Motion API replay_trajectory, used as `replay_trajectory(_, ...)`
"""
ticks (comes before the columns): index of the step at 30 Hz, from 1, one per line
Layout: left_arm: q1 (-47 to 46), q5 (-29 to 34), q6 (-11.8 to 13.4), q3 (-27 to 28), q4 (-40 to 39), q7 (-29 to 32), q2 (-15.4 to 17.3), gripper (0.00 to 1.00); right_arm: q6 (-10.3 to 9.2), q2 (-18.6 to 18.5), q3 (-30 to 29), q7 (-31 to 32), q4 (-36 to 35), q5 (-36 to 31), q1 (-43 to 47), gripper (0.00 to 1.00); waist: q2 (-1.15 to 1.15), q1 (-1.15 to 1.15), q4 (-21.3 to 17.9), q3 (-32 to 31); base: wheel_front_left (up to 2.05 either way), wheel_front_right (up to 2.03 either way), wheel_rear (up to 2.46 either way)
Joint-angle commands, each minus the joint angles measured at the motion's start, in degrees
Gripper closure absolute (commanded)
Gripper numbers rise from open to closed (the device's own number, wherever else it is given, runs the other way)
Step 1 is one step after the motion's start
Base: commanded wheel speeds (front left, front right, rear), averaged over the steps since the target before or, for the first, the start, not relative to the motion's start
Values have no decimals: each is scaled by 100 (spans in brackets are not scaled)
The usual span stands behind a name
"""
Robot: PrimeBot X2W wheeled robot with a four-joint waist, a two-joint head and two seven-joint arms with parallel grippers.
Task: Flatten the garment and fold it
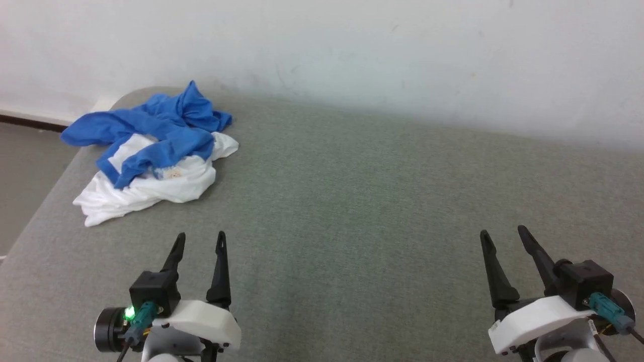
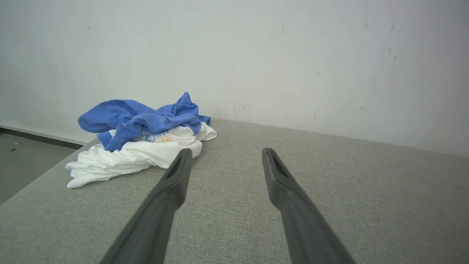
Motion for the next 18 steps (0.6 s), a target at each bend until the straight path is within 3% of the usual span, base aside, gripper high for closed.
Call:
replay_trajectory(1,37,-39,38,-20,24,-57,-8,0,-6,10,-1,-50,28,55,69,0,0,0,106,-8,0,0,0)
replay_trajectory(18,57,-187,74,-57,128,-260,-10,0,-8,13,27,-253,152,241,104,0,0,0,674,-52,0,0,0)
